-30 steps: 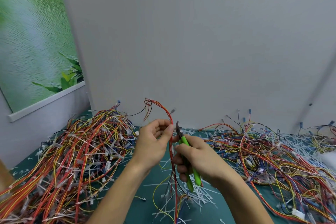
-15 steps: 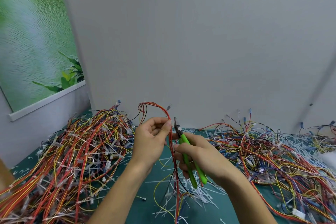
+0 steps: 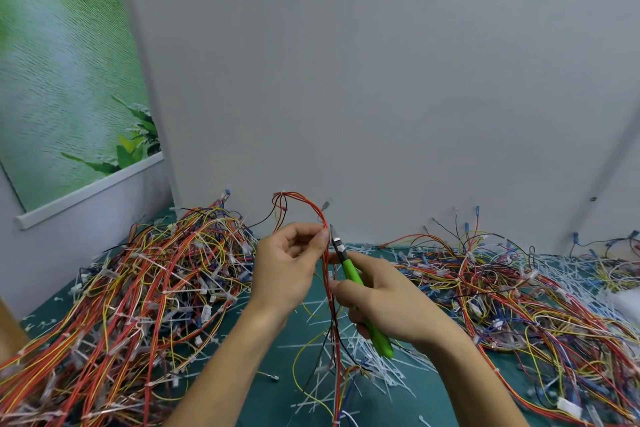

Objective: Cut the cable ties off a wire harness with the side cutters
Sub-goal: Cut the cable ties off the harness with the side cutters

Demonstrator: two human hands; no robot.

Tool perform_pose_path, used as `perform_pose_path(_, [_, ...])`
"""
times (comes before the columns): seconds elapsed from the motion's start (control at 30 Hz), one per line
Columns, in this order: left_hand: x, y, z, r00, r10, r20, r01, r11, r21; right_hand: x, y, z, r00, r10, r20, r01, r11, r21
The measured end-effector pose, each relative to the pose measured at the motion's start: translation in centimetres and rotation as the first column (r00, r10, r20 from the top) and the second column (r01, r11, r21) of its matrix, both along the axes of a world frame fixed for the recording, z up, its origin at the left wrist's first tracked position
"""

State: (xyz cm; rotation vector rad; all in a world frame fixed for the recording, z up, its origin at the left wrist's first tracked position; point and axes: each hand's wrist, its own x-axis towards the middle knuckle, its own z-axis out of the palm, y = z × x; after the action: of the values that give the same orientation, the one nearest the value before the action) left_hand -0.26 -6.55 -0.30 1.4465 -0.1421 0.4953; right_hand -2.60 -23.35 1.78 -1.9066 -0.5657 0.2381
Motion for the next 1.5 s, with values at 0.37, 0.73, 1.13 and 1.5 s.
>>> perform_pose_path(0.37, [-0.2, -0.3, 0.0, 1.000, 0.006, 0.025, -0.007, 0.999, 0.034, 0.0, 0.1, -0.1, 0.998, -0.015, -0.061, 0.020, 0.997, 0.068])
perform_pose_path(0.73, [-0.7, -0.5, 0.8, 0.993, -0.117, -0.012, 0.116, 0.991, -0.061, 2.8, -2.6, 0.5, 0.894, -0.080, -0.440, 0.354, 0.728, 0.587])
perform_pose_path(1.13, [-0.5, -0.3, 0.6, 0.984, -0.154, -0.088, 0.143, 0.982, -0.122, 0.9, -0.7, 0.6, 0.923, 0.052, -0.382, 0.114, 0.910, 0.398])
perform_pose_path(1.5, [-1.1, -0.2, 1.6, 0.878, -0.476, -0.052, 0.397, 0.783, -0.478, 0.8, 0.3, -0.1, 0.968, -0.213, -0.137, 0.232, 0.961, 0.149])
